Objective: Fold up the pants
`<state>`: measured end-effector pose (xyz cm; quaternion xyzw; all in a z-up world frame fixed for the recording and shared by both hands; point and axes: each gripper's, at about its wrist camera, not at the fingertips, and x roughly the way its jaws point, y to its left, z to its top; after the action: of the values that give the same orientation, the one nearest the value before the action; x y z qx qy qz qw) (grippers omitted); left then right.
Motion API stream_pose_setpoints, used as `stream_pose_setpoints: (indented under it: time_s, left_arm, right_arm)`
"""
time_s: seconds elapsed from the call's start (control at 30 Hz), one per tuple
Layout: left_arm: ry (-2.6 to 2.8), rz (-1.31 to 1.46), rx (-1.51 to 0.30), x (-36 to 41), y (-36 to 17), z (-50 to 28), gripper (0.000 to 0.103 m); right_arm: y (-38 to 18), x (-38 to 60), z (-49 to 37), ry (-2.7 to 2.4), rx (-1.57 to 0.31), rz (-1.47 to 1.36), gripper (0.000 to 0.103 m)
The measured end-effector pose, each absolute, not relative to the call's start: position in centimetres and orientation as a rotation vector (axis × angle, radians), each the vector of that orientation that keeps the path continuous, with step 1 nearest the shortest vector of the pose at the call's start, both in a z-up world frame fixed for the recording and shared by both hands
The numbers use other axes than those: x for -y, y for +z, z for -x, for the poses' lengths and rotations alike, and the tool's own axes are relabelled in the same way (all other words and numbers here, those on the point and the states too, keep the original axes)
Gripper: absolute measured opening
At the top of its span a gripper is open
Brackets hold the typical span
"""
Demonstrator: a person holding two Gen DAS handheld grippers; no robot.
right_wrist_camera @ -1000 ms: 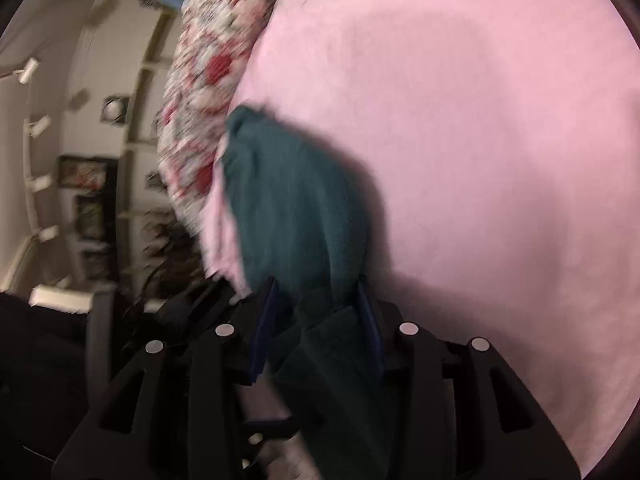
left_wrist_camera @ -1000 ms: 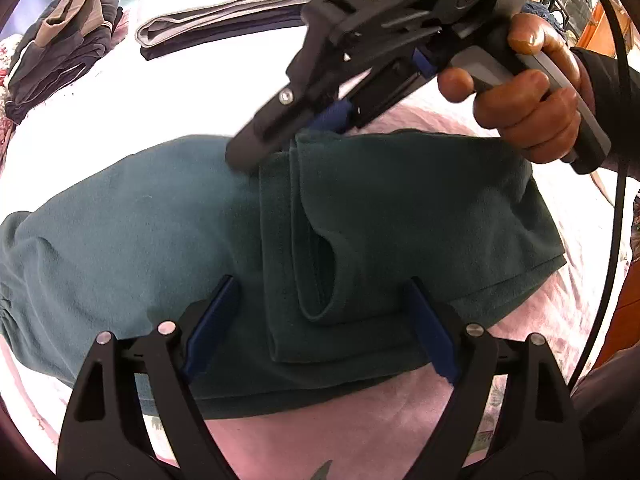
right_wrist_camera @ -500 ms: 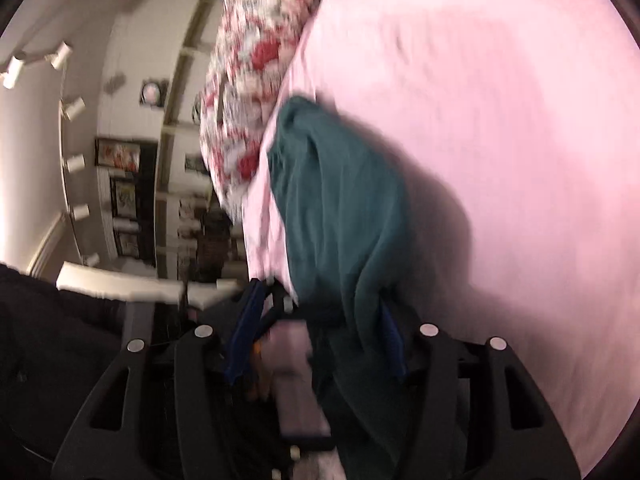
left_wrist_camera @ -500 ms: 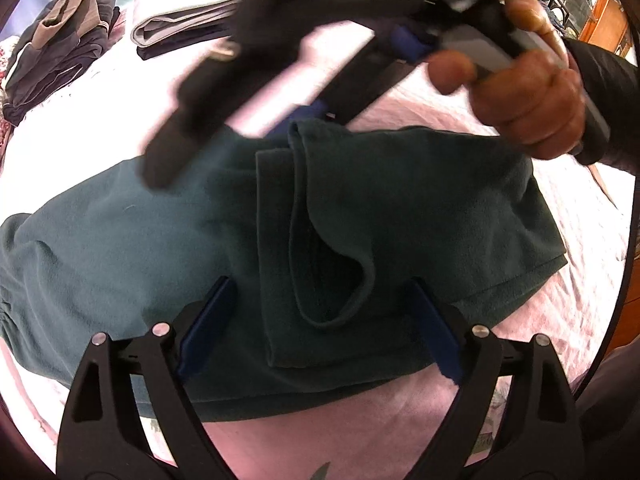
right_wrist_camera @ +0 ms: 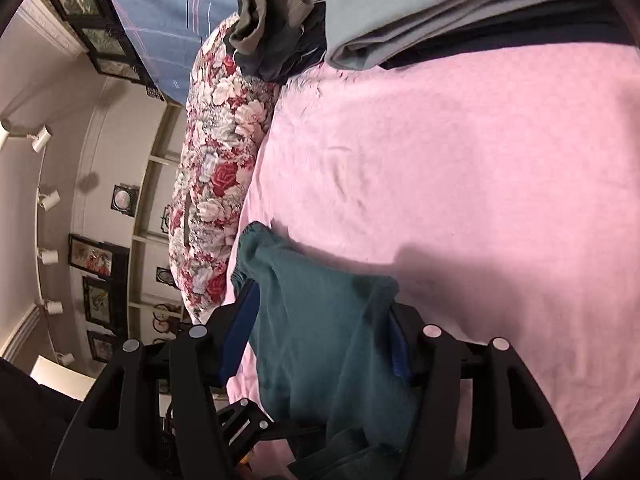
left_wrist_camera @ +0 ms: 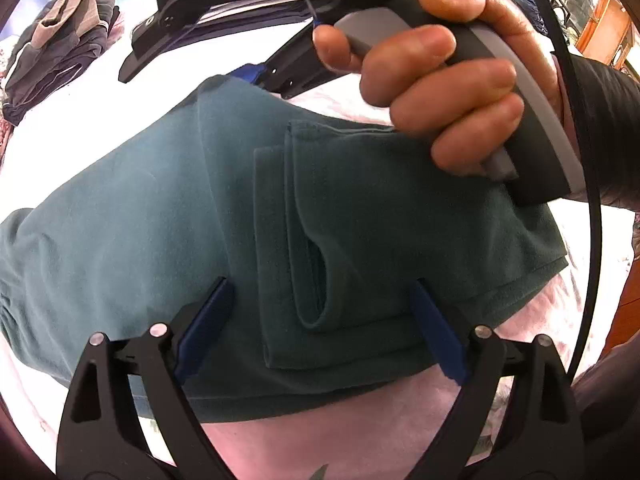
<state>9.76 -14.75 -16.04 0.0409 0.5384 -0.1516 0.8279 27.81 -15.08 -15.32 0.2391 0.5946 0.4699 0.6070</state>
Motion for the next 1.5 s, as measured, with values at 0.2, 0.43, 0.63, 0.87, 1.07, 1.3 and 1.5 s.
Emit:
stream_pose_setpoints:
  time_s: [0.2, 0.43, 0.63, 0.87, 1.07, 1.3, 1.5]
  left_arm:
    - [-0.325, -0.087, -1.142, 14.8, -16.1, -9.3, 0.092]
    - [-0.357, -0.099, -1.124, 14.8, -15.9, -8.9, 0.096]
    - [-0.408, -0.055, -1.131, 13.4, -14.6, -9.1, 0.095]
    - [-0.319, -0.084, -1.053, 4.4, -11.5, -8.3, 0.096]
    - [-0.258, 0.066, -1.080, -3.3, -11.9, -8.1, 0.095]
    - [-0.306, 0.045, -1.071, -4.8, -11.6, -8.2, 0.095]
    - [-0.332, 0.011, -1.061, -4.8, -11.0, -8.0, 0.095]
  right_arm:
    - [-17.8, 15.9, -29.5, 1.161, -1.551, -0.603, 0.055]
    - [-12.4, 22.7, -31.3, 1.058, -1.491, -0.542, 0.058]
    - [-15.7, 20.5, -24.8, 1.093, -1.599, -0.655, 0.057]
    - [-10.5, 25.0, -21.0, 0.977, -1.300, -0.923, 0.056]
    - [-12.3, 25.6, -12.9, 0.545, -1.421, -0.695, 0.050]
    - [-8.5, 18.6, -9.7, 0.474, -1.264, -0.362, 0.049]
    - [-10.8, 18.1, -10.3, 0.384, -1.287, -0.249, 0.009]
